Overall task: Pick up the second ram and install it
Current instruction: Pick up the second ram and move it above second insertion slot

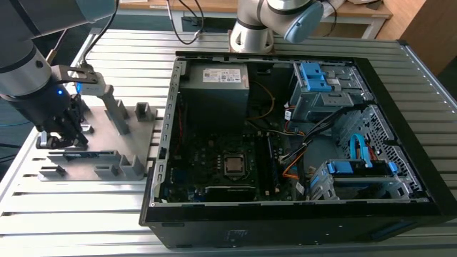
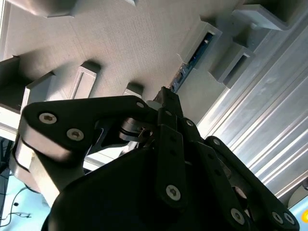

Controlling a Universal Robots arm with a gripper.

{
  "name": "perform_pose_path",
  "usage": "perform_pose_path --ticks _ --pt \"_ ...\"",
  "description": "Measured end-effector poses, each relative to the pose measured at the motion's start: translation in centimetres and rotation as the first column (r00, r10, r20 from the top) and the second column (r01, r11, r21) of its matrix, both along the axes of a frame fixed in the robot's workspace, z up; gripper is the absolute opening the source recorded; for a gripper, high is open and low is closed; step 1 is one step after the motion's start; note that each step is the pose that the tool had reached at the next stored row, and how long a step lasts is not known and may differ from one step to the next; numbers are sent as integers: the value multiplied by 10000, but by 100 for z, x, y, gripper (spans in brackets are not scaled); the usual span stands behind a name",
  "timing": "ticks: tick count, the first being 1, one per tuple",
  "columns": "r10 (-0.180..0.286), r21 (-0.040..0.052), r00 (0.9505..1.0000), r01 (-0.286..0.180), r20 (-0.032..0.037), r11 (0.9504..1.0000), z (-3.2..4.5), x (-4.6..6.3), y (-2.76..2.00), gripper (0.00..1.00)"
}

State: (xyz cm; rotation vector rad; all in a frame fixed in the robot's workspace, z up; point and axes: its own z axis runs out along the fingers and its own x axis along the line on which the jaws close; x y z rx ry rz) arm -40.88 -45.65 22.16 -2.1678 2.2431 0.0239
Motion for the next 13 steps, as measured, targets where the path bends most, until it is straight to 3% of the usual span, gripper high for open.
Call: perform_pose_path --ticks 1,3,6,7,9,13 --pt "1 0 10000 -1 0 10000 0 0 0 11" --pt "2 0 10000 -2 0 10000 0 0 0 23" --pt "3 0 10000 -3 0 10000 0 0 0 29" --pt "4 0 10000 -4 1 10000 -1 0 0 35" --pt "6 2 10000 -6 3 10000 -9 1 -11 35" --pt "32 -2 10000 -32 1 10000 -71 1 -81 35"
